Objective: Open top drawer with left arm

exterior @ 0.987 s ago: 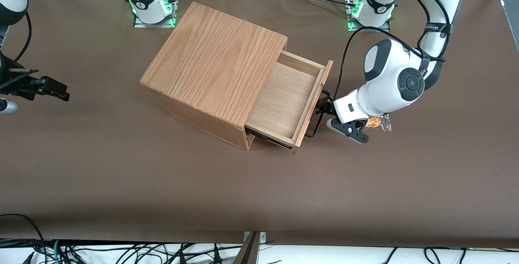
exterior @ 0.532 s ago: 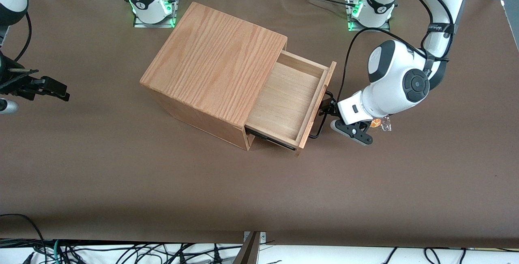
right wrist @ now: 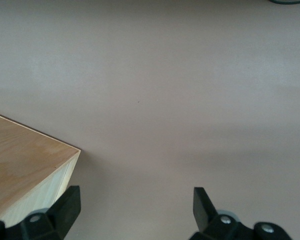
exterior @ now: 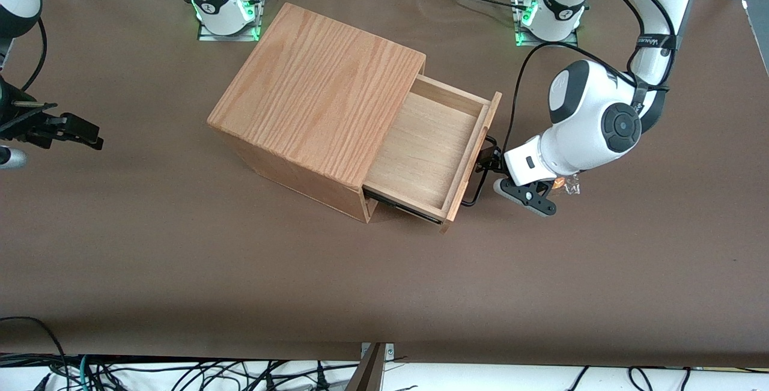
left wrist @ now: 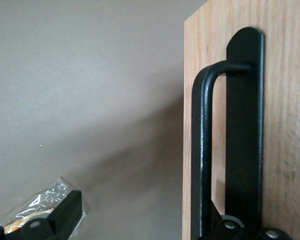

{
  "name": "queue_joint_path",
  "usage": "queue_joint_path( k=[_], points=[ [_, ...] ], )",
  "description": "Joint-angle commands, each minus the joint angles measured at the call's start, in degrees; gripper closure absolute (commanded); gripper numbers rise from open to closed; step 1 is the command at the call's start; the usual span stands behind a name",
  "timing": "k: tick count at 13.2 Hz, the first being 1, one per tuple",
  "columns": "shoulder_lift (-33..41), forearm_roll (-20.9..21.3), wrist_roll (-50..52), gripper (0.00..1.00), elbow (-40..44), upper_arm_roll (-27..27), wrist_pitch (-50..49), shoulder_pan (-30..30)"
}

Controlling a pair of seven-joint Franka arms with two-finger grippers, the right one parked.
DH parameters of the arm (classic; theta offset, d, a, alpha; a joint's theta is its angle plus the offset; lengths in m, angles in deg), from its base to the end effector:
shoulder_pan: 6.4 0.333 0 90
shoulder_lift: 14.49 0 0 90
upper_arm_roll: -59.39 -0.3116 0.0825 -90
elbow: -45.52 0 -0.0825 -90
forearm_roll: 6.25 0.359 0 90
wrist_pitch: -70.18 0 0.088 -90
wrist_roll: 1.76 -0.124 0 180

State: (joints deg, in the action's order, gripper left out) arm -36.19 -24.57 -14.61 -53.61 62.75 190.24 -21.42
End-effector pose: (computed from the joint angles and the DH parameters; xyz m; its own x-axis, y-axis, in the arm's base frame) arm 0.5930 -0.2147 0.3572 0.9306 -0.3650 0.0275 -0.3567 -0.8875 0.2917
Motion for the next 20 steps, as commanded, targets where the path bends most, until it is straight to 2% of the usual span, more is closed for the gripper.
queue_joint_path(
  k=[1, 8, 11, 15, 18, 20],
  points=[
    [1.8, 2.9, -2.2, 0.0, -0.4, -1.3, -0.5, 0.3],
    [2.7, 1.7, -1.8, 0.0, 0.6, -1.1, -2.9, 0.3],
    [2.9, -4.5, -1.8, 0.0, 0.8, -1.2, -4.5, 0.3],
    [4.1, -4.7, -1.7, 0.0, 1.0, -1.3, -6.0, 0.3],
    [6.3, -4.1, -1.6, 0.0, 5.8, -1.5, -14.0, 1.2],
    [9.6, -3.7, -1.3, 0.0, 6.1, -2.8, -17.3, 2.7]
  ],
)
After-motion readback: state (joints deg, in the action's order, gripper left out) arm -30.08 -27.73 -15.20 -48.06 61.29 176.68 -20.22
